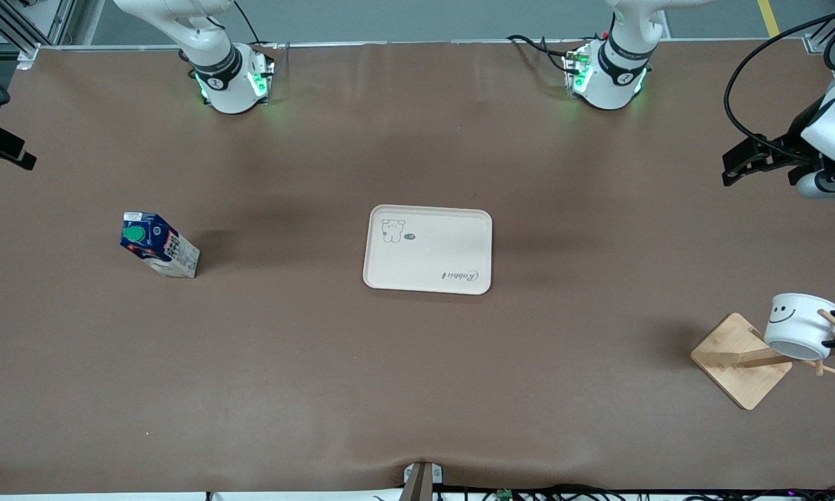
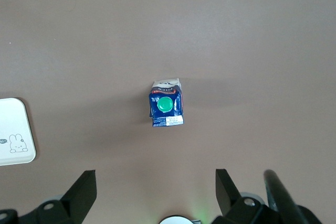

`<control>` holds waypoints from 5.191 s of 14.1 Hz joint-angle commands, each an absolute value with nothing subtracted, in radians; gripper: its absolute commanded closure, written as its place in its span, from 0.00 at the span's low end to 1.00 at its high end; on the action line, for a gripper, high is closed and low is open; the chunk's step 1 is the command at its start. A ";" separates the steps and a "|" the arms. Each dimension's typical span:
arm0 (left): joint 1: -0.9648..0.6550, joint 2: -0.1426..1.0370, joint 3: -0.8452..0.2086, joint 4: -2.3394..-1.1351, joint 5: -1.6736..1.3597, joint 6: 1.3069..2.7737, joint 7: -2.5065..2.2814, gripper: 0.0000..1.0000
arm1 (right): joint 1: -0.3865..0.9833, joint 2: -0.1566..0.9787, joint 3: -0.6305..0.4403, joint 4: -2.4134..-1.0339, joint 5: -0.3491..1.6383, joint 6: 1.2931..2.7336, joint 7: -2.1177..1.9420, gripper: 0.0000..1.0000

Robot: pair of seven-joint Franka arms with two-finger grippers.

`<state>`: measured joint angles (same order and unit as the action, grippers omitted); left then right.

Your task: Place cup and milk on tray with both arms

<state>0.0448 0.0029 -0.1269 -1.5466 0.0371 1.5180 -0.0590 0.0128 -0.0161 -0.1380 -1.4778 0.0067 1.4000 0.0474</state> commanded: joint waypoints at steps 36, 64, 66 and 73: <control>0.259 -0.035 -0.132 -1.902 0.018 2.115 -0.414 0.00 | 0.015 0.031 -0.137 -1.454 -0.003 1.396 0.066 0.00; 0.344 0.130 -0.133 -2.053 -0.075 2.700 -0.356 0.00 | 0.041 0.072 -0.135 -1.440 -0.009 1.465 0.057 0.00; 0.344 0.147 -0.133 -2.031 -0.075 2.700 -0.299 0.00 | 0.043 0.083 -0.137 -1.440 -0.014 1.465 0.054 0.00; 0.321 0.204 -0.144 -1.988 -0.075 2.733 -0.285 0.00 | 0.044 0.129 -0.135 -1.440 -0.006 1.486 0.054 0.00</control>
